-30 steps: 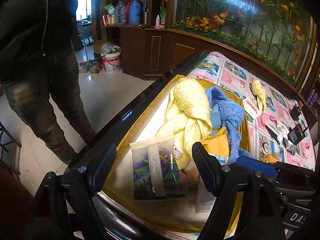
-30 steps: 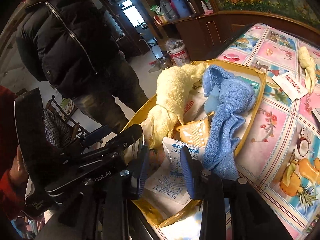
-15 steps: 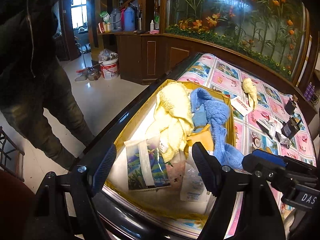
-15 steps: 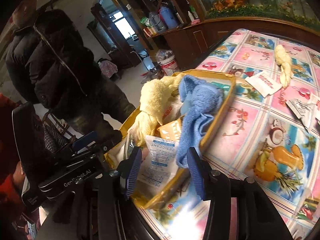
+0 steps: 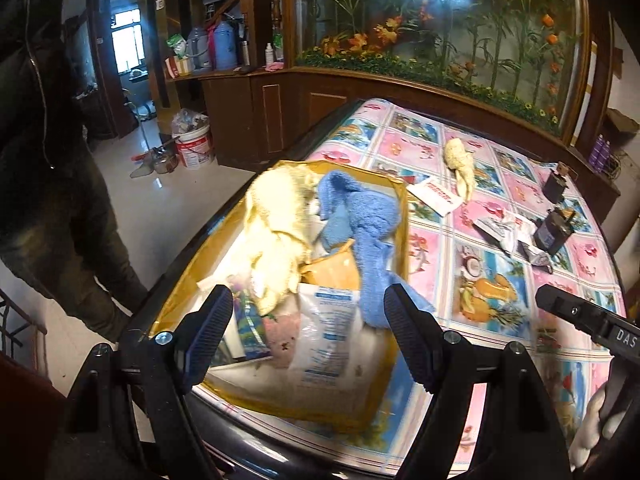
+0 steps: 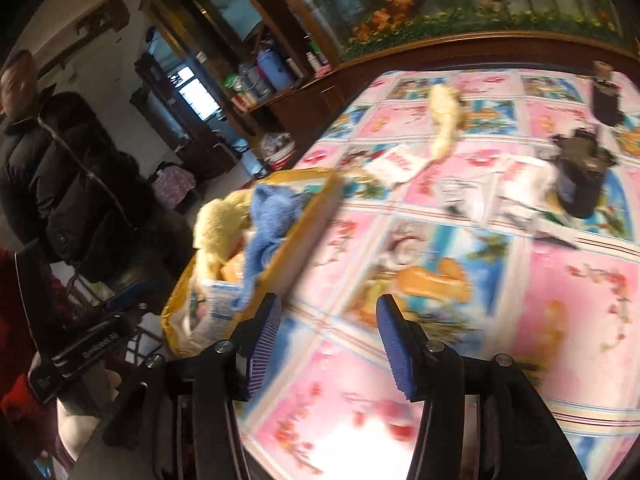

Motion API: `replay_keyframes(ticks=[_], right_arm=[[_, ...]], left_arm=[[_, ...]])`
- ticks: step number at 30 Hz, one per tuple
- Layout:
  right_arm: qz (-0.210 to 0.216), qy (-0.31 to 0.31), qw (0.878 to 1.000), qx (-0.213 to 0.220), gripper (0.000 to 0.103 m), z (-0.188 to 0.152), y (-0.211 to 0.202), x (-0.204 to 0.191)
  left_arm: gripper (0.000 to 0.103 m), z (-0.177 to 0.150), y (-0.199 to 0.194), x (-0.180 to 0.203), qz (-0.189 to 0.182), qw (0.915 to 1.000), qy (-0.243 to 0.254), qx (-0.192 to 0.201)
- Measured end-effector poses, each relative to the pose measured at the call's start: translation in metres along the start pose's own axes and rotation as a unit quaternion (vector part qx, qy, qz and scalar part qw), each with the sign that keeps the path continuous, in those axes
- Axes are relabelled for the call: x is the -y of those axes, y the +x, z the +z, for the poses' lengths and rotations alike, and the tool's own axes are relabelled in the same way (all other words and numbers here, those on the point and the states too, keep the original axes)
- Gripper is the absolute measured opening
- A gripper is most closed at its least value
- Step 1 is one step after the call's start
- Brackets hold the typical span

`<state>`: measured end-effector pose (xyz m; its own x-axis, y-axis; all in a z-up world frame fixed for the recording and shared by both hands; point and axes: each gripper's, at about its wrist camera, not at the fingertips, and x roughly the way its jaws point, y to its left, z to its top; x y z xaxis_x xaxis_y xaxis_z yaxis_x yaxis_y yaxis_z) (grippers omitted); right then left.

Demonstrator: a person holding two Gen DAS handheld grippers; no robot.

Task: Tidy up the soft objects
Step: 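Open both tools and swing them back over the pile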

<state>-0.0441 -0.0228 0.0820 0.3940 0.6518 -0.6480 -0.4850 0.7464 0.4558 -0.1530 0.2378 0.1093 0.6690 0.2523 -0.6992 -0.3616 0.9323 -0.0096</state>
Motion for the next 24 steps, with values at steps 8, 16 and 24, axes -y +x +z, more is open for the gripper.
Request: replay_keyframes(ticks=[8,16,24], right_arm=[[-0.079,0.066,0.994,0.029,0.054,-0.001,-0.045,0.089],[-0.119,0.045,0.992,0.025,0.060,0.018,-0.035,0.115],[-0.131,0.016,0.991,0.001,0.061,0.031,-0.006,0.123]], left_arm=[[0.078,0.000,0.014,0.036,-0.070,0.9966,0.018,-0.040],[0.078,0.016,0.045,0.099,-0.153,0.9831,0.048,-0.088],[0.078,0.035,0.106,0.146,-0.210,0.9673,0.022,-0.140]])
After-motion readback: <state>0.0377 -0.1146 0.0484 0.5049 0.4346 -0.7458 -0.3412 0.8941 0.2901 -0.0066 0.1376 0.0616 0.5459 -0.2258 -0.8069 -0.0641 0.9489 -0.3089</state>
